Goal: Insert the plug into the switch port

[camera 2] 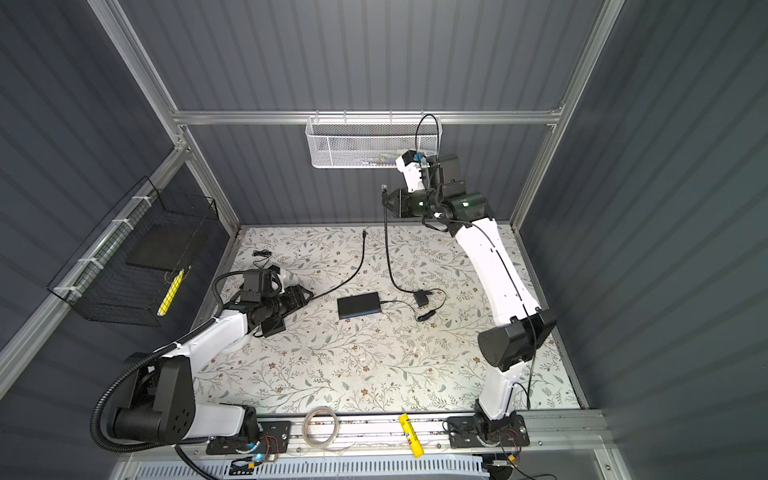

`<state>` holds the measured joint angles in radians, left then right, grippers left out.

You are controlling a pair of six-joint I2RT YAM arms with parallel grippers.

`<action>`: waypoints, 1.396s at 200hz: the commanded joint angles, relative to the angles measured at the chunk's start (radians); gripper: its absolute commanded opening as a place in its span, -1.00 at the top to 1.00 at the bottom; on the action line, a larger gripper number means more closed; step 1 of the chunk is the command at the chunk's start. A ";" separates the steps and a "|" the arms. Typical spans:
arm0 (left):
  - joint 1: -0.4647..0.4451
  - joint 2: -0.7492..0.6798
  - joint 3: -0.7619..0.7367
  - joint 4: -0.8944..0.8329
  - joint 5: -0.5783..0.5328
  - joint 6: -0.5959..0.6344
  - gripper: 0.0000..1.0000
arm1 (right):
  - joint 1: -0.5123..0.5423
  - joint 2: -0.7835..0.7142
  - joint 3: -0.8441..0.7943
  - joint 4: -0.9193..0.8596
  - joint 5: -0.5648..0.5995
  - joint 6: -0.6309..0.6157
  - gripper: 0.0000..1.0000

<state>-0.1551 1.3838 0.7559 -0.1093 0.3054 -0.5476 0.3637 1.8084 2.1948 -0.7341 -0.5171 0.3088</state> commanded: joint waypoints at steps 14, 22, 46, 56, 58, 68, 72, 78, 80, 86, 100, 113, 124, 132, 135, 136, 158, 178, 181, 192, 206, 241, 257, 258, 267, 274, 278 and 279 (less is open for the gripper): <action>0.006 -0.015 -0.005 0.017 0.017 0.029 -0.33 | -0.044 -0.163 -0.075 0.133 -0.044 0.150 0.97; 0.006 -0.011 -0.004 0.020 0.050 0.029 -0.33 | -0.046 -0.185 -0.078 0.119 -0.022 0.133 0.97; 0.006 0.004 0.010 0.028 0.068 0.031 -0.33 | -0.041 -0.185 0.010 -0.023 0.055 0.014 0.99; 0.006 0.007 0.019 0.028 0.074 0.033 -0.33 | -0.037 -0.172 0.059 -0.101 0.098 -0.060 0.98; 0.006 0.007 0.022 0.029 0.076 0.034 -0.33 | -0.037 -0.169 0.066 -0.114 0.104 -0.075 0.98; 0.006 0.007 0.025 0.035 0.086 0.035 -0.33 | -0.037 -0.152 0.088 -0.183 0.137 -0.144 0.98; 0.006 0.010 0.028 0.037 0.092 0.037 -0.34 | -0.037 -0.147 0.089 -0.207 0.144 -0.166 0.98; 0.006 0.014 0.034 0.038 0.106 0.041 -0.34 | -0.037 -0.135 0.089 -0.241 0.152 -0.198 0.98; 0.006 0.015 0.036 0.039 0.112 0.042 -0.34 | -0.037 -0.131 0.089 -0.254 0.156 -0.209 0.98; 0.006 0.018 0.041 0.042 0.127 0.047 -0.34 | -0.037 -0.122 0.088 -0.283 0.157 -0.233 0.98; 0.005 0.012 0.042 0.057 0.158 0.052 -0.34 | -0.037 -0.090 0.076 -0.355 0.125 -0.295 0.97; 0.005 0.007 0.051 0.049 0.180 0.069 -0.34 | -0.037 -0.076 0.031 -0.374 0.072 -0.324 0.99; 0.005 0.012 0.066 0.037 0.199 0.089 -0.34 | -0.032 -0.080 -0.060 -0.345 0.006 -0.342 1.00; 0.002 0.011 0.066 0.048 0.215 0.091 -0.34 | -0.024 -0.092 -0.151 -0.302 -0.026 -0.354 1.00; 0.000 0.009 0.066 0.052 0.222 0.092 -0.33 | -0.020 -0.096 -0.186 -0.285 -0.037 -0.360 1.00; 0.000 0.008 0.066 0.053 0.225 0.092 -0.33 | -0.019 -0.099 -0.192 -0.279 -0.041 -0.362 1.00; -0.027 0.016 0.073 0.059 0.250 0.111 -0.32 | 0.004 -0.114 -0.398 -0.150 -0.119 -0.377 1.00; -0.068 0.038 0.092 0.060 0.273 0.135 -0.32 | 0.027 -0.108 -0.525 -0.050 -0.204 -0.382 0.99; -0.075 0.042 0.097 0.059 0.276 0.139 -0.31 | 0.031 -0.106 -0.539 -0.039 -0.212 -0.384 0.98; -0.104 0.057 0.112 0.064 0.284 0.147 -0.31 | 0.041 -0.084 -0.569 -0.021 -0.251 -0.394 0.98; -0.134 0.075 0.124 0.089 0.299 0.149 -0.30 | 0.058 -0.049 -0.582 -0.018 -0.272 -0.406 0.98; -0.160 0.085 0.110 0.211 0.354 0.109 -0.29 | 0.078 0.004 -0.607 -0.001 -0.344 -0.424 0.99; -0.160 0.072 0.103 0.247 0.373 0.103 -0.28 | 0.080 0.017 -0.620 0.011 -0.359 -0.422 0.99; -0.160 0.071 0.102 0.249 0.374 0.102 -0.28 | 0.080 0.018 -0.621 0.011 -0.360 -0.422 0.99; -0.160 0.061 0.098 0.274 0.385 0.096 -0.27 | 0.081 0.023 -0.628 0.020 -0.372 -0.422 0.99; -0.159 0.059 0.100 0.283 0.394 0.093 -0.27 | 0.082 0.028 -0.635 0.030 -0.380 -0.419 0.99; -0.159 0.063 0.104 0.287 0.402 0.092 -0.27 | 0.083 0.031 -0.636 0.035 -0.385 -0.417 1.00; -0.160 0.063 0.106 0.288 0.404 0.092 -0.27 | 0.084 0.032 -0.638 0.036 -0.386 -0.417 1.00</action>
<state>-0.3164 1.4654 0.8520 0.0971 0.6460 -0.4412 0.4431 1.8259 1.5761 -0.7403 -0.8314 -0.0948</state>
